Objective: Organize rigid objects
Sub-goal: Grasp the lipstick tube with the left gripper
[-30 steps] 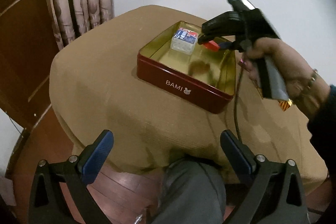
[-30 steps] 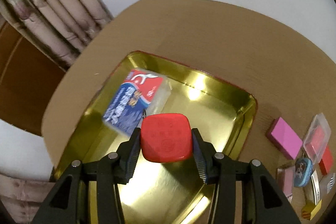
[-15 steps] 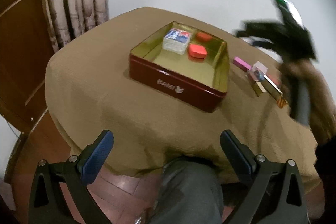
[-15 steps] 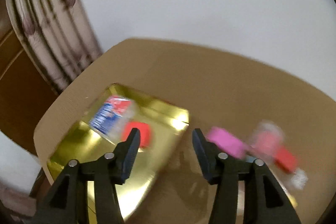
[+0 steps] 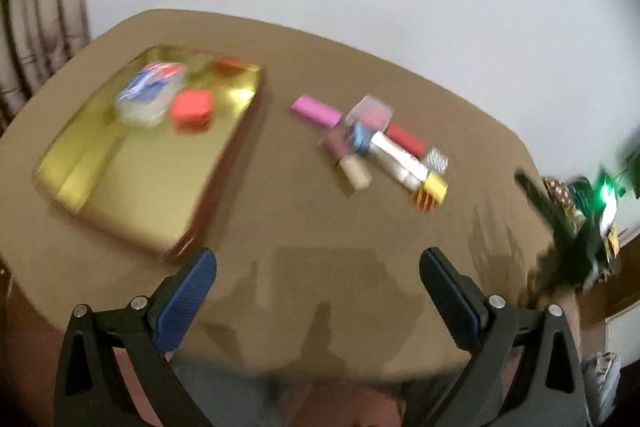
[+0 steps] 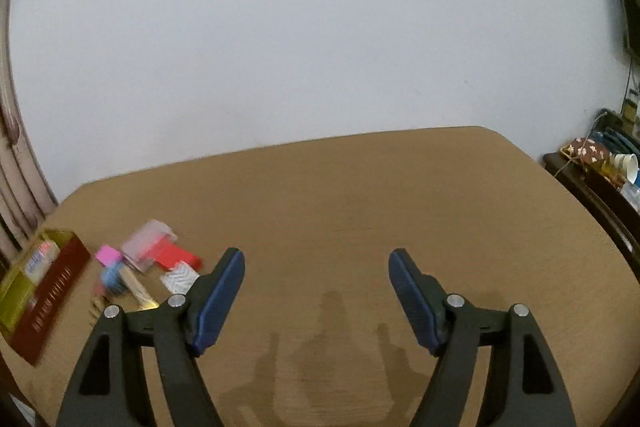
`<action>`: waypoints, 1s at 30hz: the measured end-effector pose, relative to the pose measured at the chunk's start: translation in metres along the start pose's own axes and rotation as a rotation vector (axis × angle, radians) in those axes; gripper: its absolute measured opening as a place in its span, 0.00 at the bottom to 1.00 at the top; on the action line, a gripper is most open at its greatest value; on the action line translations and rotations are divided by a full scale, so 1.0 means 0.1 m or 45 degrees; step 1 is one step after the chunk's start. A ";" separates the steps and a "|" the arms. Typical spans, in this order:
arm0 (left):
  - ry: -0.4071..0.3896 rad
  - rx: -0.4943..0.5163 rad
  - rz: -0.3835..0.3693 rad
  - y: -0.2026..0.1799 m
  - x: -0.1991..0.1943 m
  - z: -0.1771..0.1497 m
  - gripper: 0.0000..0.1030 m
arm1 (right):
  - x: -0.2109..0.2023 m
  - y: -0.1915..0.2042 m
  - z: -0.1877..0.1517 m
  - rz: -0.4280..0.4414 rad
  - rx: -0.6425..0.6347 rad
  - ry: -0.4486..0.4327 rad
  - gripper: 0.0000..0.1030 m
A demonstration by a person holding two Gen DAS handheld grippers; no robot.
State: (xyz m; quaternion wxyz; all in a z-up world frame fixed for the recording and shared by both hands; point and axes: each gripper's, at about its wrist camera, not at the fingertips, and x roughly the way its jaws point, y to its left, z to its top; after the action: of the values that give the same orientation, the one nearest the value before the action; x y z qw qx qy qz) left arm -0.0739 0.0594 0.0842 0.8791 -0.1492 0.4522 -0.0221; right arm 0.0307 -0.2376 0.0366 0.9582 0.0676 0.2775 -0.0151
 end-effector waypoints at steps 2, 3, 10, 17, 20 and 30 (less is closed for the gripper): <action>0.014 -0.015 0.007 -0.13 0.26 0.16 0.97 | 0.04 0.00 -0.05 -0.036 -0.064 -0.040 0.74; 0.033 -0.013 0.015 -0.18 0.40 0.24 0.97 | 0.04 -0.01 -0.07 -0.021 -0.073 -0.051 0.74; 0.167 0.098 0.190 -0.42 1.16 0.50 0.97 | 0.30 -0.18 -0.14 -0.071 0.003 0.142 0.74; 0.254 0.141 0.257 -0.44 1.57 0.60 0.63 | 0.25 -0.52 -0.21 0.046 0.128 0.150 0.74; 0.229 0.194 0.271 -0.51 1.58 0.62 0.56 | 0.13 -0.49 -0.22 0.030 0.069 0.125 0.74; 0.139 0.199 0.132 -0.54 0.97 0.46 0.17 | 0.25 -0.48 -0.20 0.042 0.158 0.162 0.74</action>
State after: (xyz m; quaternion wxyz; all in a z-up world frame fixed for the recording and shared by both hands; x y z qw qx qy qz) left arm 0.0254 0.0025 0.0481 0.8621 -0.0553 0.5034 -0.0197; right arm 0.0384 -0.2827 0.0007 0.9328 0.1320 0.3351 -0.0123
